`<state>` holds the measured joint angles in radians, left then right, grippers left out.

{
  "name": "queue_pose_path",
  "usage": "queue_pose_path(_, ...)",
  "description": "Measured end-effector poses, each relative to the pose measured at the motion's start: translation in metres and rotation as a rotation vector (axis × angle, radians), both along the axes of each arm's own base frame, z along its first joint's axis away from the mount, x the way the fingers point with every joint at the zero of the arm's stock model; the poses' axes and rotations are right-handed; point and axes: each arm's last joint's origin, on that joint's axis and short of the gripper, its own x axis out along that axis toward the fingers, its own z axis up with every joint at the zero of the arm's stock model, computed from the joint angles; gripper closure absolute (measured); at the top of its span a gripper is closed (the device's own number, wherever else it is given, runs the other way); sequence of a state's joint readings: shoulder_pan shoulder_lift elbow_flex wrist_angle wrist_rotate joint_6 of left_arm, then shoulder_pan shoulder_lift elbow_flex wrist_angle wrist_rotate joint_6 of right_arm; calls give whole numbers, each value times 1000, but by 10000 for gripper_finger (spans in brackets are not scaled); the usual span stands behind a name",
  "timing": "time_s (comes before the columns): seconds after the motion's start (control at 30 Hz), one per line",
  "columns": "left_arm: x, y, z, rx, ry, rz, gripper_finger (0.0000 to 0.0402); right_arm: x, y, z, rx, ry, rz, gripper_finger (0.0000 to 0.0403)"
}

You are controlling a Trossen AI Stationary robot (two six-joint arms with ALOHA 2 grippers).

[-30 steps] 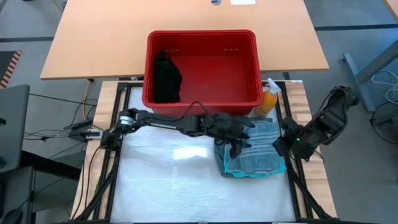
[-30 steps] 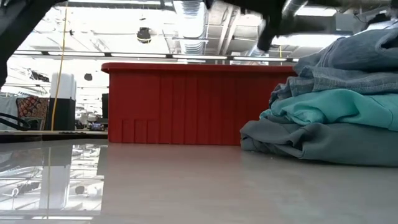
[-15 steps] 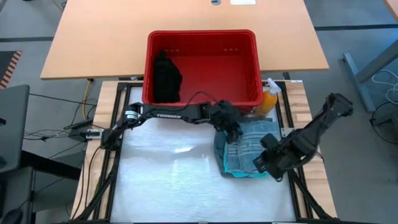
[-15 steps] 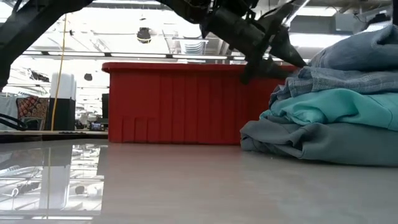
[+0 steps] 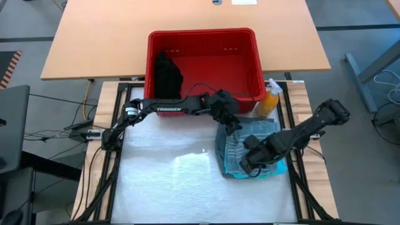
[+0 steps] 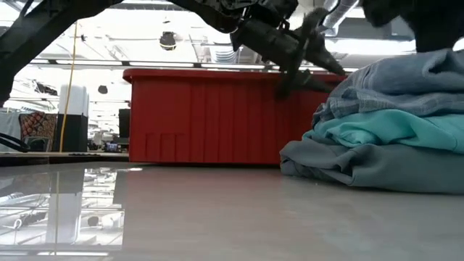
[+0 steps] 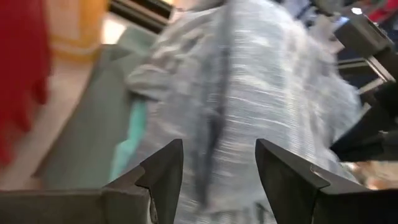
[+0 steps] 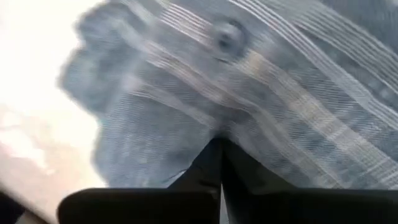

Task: Fold Laundry from Bin
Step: Stack the blue shirt on top of the sky blue shorts, then remove the black shirt from the red laundry bin

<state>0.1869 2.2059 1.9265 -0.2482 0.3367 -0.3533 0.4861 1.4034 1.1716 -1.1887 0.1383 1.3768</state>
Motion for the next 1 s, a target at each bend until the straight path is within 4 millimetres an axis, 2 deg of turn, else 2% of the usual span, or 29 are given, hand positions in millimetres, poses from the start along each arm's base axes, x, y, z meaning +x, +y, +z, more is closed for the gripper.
queue_pose_path(0.13, 2, -10, 14, 23, -39, -80, 212, -7, -5, 30, 5, -122, 39, 364)
queue_pose_path(0.23, -6, -16, 46, 105, -63, -101, 212, -15, -11, 51, 2, -214, 76, 368)
queue_pose_path(0.43, -42, -17, 111, 332, -25, -80, 212, -34, -27, 83, -2, -382, 122, 378)
queue_pose_path(0.6, -80, -12, 147, 531, 76, -12, 212, -40, -45, 114, -224, -677, 72, 371)
queue_pose_path(0.67, -94, 0, 150, 602, 159, 32, 212, -40, -54, 124, -343, -767, 26, 370)
queue_pose_path(0.77, -114, 32, 145, 654, 325, 97, 212, -37, -66, 135, -517, -828, -38, 369)
queue_pose_path(0.9, -149, 93, 140, 615, 486, 205, 212, -29, -87, 141, -618, -806, 22, 375)
queue_pose_path(1.0, -177, 141, 138, 637, 567, 318, 212, -24, -112, 143, -652, -771, 98, 379)
